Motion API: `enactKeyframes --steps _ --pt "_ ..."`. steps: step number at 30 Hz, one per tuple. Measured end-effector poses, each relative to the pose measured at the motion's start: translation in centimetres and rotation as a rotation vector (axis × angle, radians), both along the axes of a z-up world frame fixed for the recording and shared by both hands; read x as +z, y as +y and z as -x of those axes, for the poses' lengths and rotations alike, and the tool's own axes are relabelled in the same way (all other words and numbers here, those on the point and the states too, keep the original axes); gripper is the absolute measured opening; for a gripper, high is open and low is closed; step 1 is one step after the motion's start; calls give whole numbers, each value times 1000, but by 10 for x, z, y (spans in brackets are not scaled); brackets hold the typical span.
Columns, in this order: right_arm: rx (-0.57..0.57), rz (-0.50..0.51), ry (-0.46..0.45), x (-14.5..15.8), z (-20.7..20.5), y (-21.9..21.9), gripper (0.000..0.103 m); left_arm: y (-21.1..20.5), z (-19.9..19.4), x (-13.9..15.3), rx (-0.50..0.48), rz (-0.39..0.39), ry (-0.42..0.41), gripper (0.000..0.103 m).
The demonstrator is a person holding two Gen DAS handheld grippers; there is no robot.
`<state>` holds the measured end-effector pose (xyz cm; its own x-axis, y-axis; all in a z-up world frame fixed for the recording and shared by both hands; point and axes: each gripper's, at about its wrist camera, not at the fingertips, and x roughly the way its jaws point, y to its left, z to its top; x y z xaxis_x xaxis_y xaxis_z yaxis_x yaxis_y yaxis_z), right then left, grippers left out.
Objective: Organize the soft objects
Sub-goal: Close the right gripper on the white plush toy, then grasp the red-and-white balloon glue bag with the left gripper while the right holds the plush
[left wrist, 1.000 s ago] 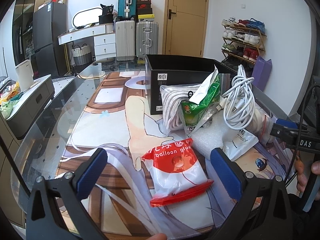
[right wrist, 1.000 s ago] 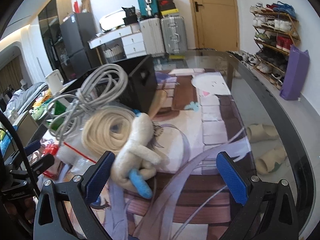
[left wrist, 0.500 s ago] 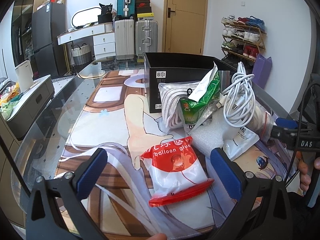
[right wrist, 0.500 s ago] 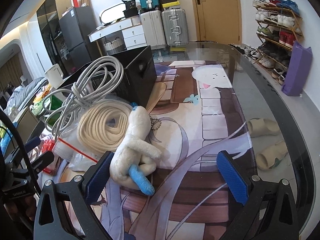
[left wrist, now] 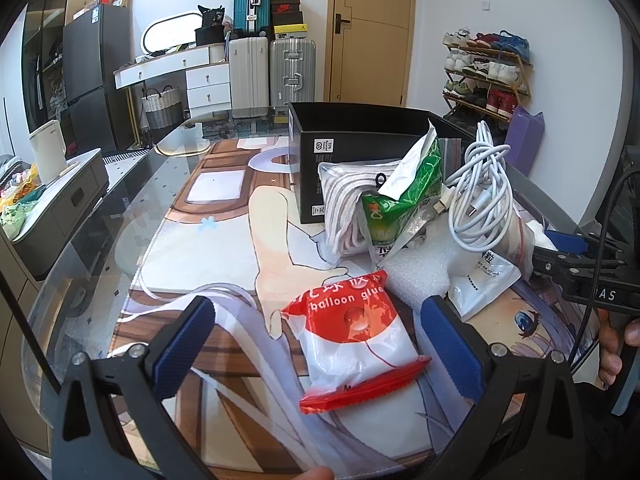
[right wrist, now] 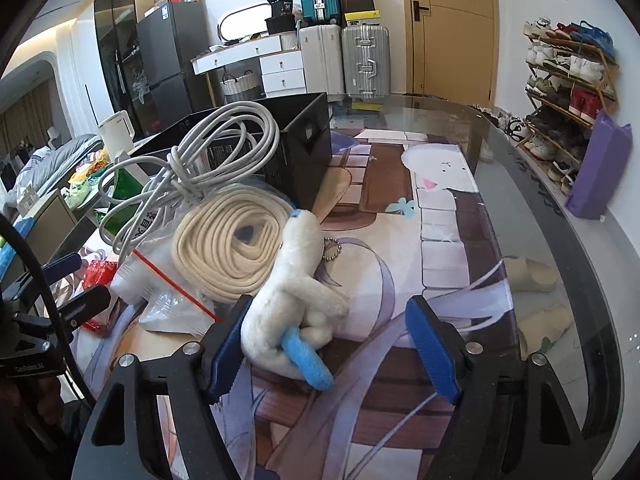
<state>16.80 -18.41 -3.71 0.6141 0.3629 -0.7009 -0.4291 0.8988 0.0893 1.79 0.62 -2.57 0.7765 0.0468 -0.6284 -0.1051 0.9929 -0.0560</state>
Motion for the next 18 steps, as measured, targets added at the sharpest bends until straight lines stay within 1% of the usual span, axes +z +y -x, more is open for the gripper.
enactKeyframes --steps 3,5,6,8,10,14,18 --pt "4 4 -3 1 -1 3 67 0 0 0 0 1 0 103" --pt "14 -2 -6 1 1 4 58 0 0 -1 0 1 0 103" --pt "17 -4 -7 1 1 4 56 0 0 -1 -1 0 1 103" --pt "22 -2 -10 1 2 4 46 1 0 -2 -1 -1 4 103" --pt "27 -5 -13 1 4 2 39 1 1 -2 -3 -2 4 103" --pt "26 -23 -18 1 5 -2 36 2 2 -3 -4 -3 6 103" --pt "23 -32 -43 3 8 -4 36 2 2 -2 -1 3 11 103"
